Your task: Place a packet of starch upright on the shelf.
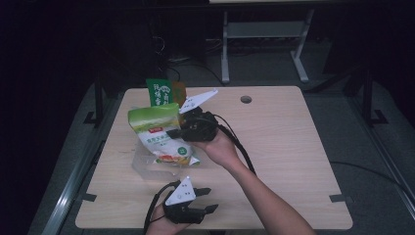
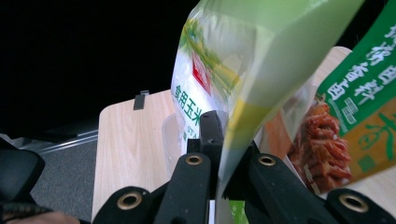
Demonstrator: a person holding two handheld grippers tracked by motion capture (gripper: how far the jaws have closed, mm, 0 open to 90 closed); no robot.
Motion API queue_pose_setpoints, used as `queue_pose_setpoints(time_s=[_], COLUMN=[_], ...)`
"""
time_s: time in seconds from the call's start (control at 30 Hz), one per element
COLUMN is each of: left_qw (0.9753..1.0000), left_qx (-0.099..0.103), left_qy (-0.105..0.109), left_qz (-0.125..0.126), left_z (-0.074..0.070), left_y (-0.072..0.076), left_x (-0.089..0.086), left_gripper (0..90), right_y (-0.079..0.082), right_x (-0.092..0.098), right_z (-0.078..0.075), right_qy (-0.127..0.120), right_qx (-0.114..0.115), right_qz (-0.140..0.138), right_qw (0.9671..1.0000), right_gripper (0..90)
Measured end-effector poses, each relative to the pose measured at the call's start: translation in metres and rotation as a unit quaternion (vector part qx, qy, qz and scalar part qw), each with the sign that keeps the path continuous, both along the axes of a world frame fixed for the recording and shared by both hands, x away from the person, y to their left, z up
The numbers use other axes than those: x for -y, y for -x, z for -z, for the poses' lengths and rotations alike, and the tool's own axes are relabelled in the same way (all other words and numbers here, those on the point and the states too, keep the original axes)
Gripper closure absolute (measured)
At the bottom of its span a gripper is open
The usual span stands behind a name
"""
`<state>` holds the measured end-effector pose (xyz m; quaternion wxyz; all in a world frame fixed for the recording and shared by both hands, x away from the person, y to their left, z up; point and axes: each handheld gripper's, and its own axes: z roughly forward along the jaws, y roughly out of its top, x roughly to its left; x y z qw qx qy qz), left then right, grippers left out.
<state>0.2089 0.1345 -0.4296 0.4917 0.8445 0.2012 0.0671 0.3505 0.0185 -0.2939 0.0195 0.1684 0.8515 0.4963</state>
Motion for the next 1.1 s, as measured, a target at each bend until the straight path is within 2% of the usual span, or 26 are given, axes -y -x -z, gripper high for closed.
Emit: queue_pose_setpoints(time_s=[0.07, 0.13, 0.37, 0.63, 0.77, 1.1], left_qw=[1.0000, 1.0000, 0.9999, 1.0000, 1.0000, 1.0000], left_qx=[-0.003, -0.003, -0.005, 0.000, -0.002, -0.002], left_qy=[0.004, -0.001, 0.009, 0.004, 0.007, 0.008], left_qz=[0.002, 0.003, -0.006, -0.003, -0.003, -0.004], left_z=[0.001, 0.002, 0.002, 0.000, 0.000, -0.001], left_y=[0.000, -0.002, -0.002, -0.003, -0.003, -0.002], left_x=[0.000, -0.001, -0.003, -0.006, -0.007, -0.008], left_gripper=[44.7, 44.2, 43.5, 42.8, 42.5, 42.9], right_y=[-0.001, -0.001, -0.003, -0.006, -0.007, -0.015], right_x=[-0.005, -0.012, -0.036, -0.054, -0.061, -0.073], right_z=[0.002, 0.004, 0.009, 0.015, 0.022, 0.045], right_qy=[0.002, 0.001, -0.002, -0.001, 0.011, 0.023], right_qx=[0.010, 0.009, 0.002, -0.002, -0.001, -0.021], right_qz=[-0.002, -0.002, -0.012, -0.021, -0.023, -0.026], right_qw=[0.9999, 1.0000, 0.9999, 0.9998, 0.9997, 0.9992], right_gripper=[88.6, 88.7, 88.7, 88.6, 88.6, 88.6])
